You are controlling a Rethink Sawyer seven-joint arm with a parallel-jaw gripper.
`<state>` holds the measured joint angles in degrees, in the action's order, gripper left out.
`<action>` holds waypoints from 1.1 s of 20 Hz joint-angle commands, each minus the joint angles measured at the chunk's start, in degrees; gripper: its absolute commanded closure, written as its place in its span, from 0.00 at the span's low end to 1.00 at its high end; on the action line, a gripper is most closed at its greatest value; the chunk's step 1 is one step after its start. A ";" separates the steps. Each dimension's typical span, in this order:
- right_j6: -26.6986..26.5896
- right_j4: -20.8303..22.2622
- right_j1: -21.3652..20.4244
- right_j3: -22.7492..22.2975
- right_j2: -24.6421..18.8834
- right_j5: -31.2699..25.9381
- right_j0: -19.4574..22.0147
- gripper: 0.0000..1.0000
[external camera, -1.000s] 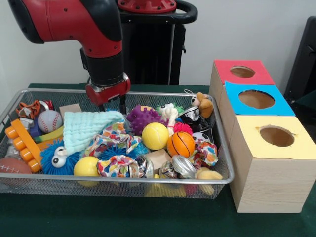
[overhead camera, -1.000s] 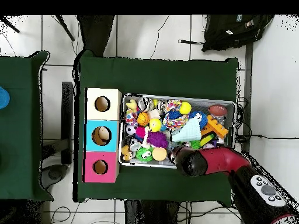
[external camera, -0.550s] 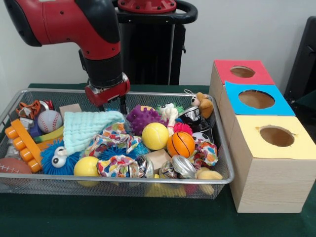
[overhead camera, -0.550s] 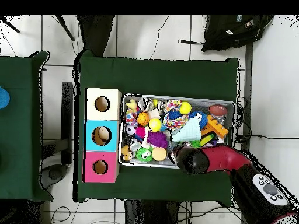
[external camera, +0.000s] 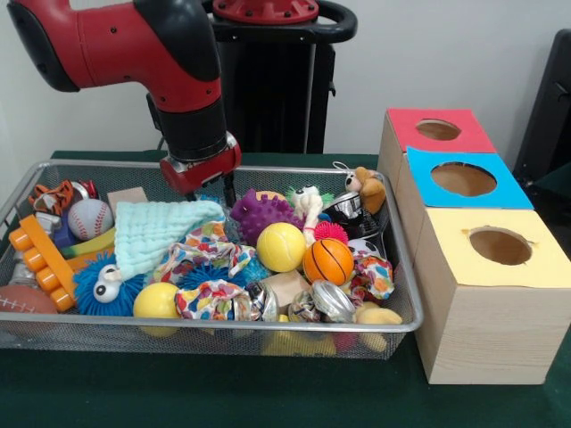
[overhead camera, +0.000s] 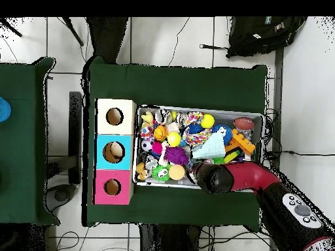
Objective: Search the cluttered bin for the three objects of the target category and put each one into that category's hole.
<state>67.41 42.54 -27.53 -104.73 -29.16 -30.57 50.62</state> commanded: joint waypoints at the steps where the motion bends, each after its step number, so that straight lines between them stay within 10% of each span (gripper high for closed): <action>1: -10.69 2.00 7.39 0.74 -4.00 -6.29 -0.89 0.00; 22: -2.70 8.36 9.73 3.05 0.86 3.81 -3.16 0.00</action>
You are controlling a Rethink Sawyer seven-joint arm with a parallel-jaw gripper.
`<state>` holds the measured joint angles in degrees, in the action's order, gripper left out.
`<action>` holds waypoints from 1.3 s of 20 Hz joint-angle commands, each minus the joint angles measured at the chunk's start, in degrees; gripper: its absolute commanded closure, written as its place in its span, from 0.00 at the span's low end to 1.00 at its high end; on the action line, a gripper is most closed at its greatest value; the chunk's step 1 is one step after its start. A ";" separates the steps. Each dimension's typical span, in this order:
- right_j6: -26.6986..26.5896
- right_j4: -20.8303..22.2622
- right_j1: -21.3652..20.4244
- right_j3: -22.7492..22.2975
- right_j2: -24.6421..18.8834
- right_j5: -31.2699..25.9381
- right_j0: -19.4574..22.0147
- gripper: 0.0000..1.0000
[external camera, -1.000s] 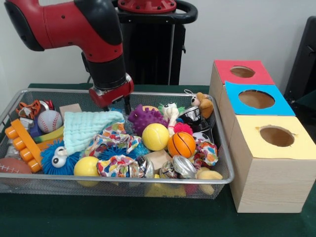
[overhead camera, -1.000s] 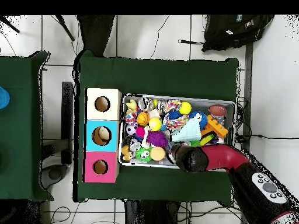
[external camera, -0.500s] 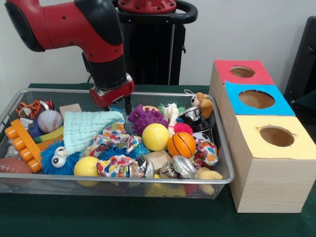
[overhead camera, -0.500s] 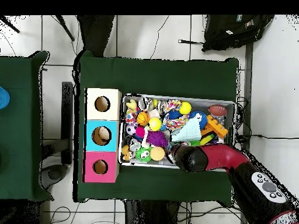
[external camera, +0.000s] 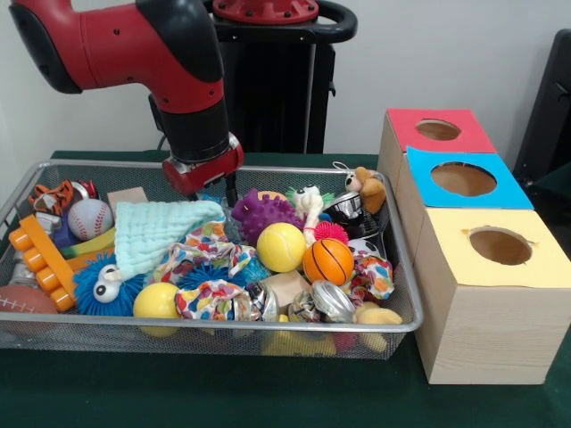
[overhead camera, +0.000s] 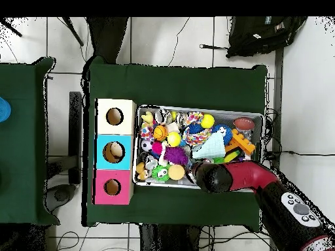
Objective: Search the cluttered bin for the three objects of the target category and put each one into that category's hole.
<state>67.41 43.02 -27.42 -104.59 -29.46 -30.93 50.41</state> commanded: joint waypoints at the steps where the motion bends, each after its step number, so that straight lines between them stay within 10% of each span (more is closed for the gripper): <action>1: -1.53 8.61 9.81 3.06 1.89 5.35 -3.40 0.00; 20: 2.17 10.86 13.19 4.27 6.34 13.22 -4.78 0.00; 21: 0.99 10.46 13.48 4.09 5.64 13.01 -3.94 1.00; 26: 5.62 10.16 12.58 4.61 8.59 13.44 -6.59 1.00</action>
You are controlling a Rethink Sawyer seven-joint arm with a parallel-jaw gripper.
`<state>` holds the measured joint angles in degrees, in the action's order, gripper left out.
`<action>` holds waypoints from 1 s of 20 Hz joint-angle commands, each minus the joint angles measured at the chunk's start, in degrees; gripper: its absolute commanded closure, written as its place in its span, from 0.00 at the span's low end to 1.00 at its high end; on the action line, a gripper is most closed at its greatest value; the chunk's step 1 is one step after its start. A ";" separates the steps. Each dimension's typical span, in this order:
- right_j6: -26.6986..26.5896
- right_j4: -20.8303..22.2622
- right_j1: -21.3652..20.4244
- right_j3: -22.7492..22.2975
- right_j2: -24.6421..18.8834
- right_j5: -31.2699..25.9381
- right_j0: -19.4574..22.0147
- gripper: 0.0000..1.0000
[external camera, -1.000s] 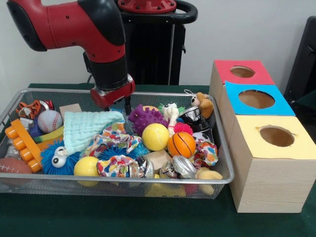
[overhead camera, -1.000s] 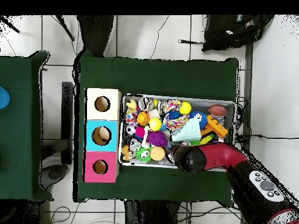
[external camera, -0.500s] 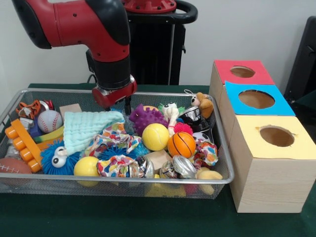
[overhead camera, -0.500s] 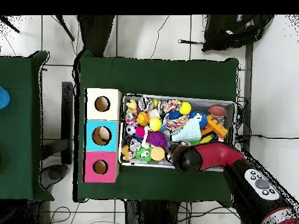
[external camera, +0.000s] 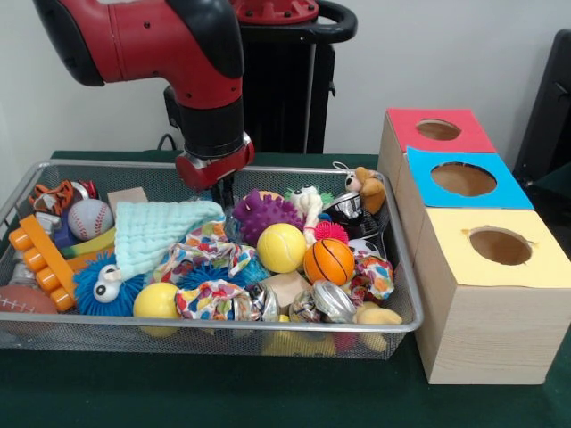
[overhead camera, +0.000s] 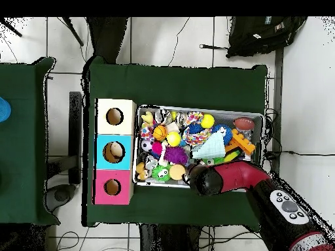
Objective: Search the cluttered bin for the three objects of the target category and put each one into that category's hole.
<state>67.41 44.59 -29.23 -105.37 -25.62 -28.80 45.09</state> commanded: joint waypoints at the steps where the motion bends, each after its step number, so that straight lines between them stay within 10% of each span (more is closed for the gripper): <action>1: 6.06 8.40 14.48 5.45 5.11 11.18 -1.39 1.00; 15: 6.95 6.64 12.90 3.83 5.50 12.75 -1.15 1.00; 16: 6.72 6.62 12.95 3.82 5.38 12.79 -0.97 0.00; 20: 6.62 6.81 12.71 4.08 5.69 13.15 -1.34 0.00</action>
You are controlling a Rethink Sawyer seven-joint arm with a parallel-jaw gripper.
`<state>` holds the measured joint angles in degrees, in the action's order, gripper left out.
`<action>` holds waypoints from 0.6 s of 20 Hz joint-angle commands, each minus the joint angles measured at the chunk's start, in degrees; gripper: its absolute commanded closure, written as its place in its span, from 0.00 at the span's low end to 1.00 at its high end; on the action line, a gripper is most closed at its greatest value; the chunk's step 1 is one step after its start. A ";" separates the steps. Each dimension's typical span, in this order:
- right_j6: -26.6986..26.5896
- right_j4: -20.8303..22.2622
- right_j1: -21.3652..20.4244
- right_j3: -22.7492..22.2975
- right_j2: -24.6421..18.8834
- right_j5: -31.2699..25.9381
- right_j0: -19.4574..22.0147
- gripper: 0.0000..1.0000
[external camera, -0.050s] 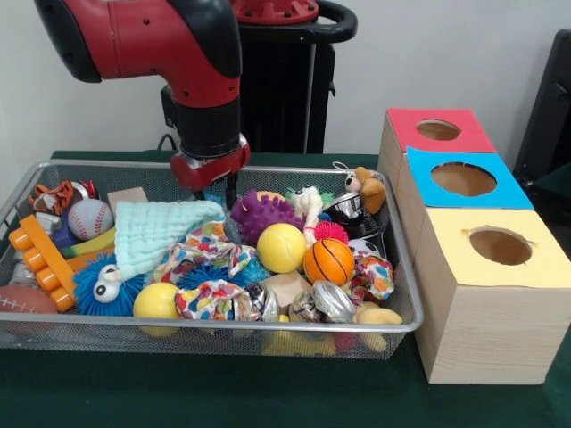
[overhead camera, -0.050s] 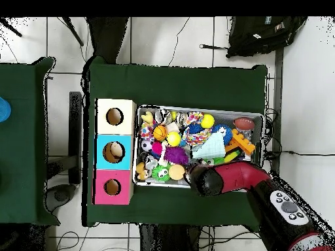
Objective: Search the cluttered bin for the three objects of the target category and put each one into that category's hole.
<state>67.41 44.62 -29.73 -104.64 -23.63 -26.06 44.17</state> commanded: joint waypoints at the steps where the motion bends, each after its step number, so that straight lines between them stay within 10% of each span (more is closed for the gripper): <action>1: 7.23 6.77 12.95 3.52 4.36 10.54 -1.15 0.00; 12: 7.23 3.38 12.72 2.49 4.22 9.59 -0.88 0.00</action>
<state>67.44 43.89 -29.92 -104.87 -22.39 -24.65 43.51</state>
